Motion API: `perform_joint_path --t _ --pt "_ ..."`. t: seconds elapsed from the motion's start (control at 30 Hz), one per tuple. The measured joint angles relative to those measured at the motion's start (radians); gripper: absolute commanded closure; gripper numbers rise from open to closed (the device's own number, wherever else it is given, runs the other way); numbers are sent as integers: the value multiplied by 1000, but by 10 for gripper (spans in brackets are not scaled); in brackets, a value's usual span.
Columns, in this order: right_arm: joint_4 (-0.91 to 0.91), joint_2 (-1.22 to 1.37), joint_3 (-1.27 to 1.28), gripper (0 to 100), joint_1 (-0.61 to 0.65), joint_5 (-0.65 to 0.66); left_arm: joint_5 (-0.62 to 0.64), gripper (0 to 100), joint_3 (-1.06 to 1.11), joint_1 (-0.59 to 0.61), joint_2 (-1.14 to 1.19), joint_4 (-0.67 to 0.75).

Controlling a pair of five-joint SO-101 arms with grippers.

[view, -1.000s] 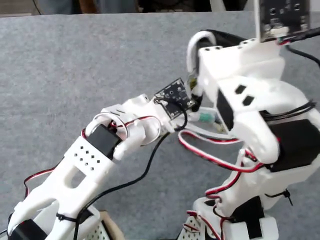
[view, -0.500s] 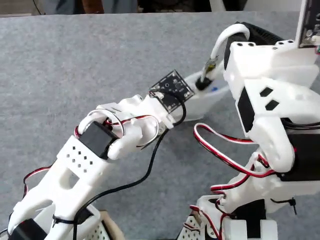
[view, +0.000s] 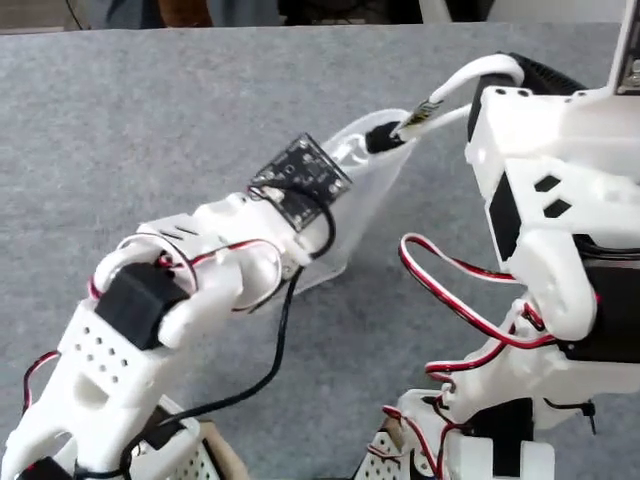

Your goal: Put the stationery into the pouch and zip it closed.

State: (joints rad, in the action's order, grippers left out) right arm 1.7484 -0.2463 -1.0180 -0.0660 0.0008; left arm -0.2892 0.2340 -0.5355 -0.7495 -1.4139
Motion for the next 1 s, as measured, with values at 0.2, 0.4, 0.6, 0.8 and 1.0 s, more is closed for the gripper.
perform_joint_path --t 0.2,0.4,0.6,0.8,1.0 --pt "8 0 0 986 0 0 0 966 52 35 -21 18" --pt "8 -28 120 986 -6 0 46 966 78 44 -31 75" --pt "2 -137 236 986 -6 0 74 966 78 44 -31 87" --pt "-12 -215 299 986 -6 0 87 778 72 44 -31 66" --pt "-12 -233 313 986 -6 0 173 683 12 63 -31 -28"
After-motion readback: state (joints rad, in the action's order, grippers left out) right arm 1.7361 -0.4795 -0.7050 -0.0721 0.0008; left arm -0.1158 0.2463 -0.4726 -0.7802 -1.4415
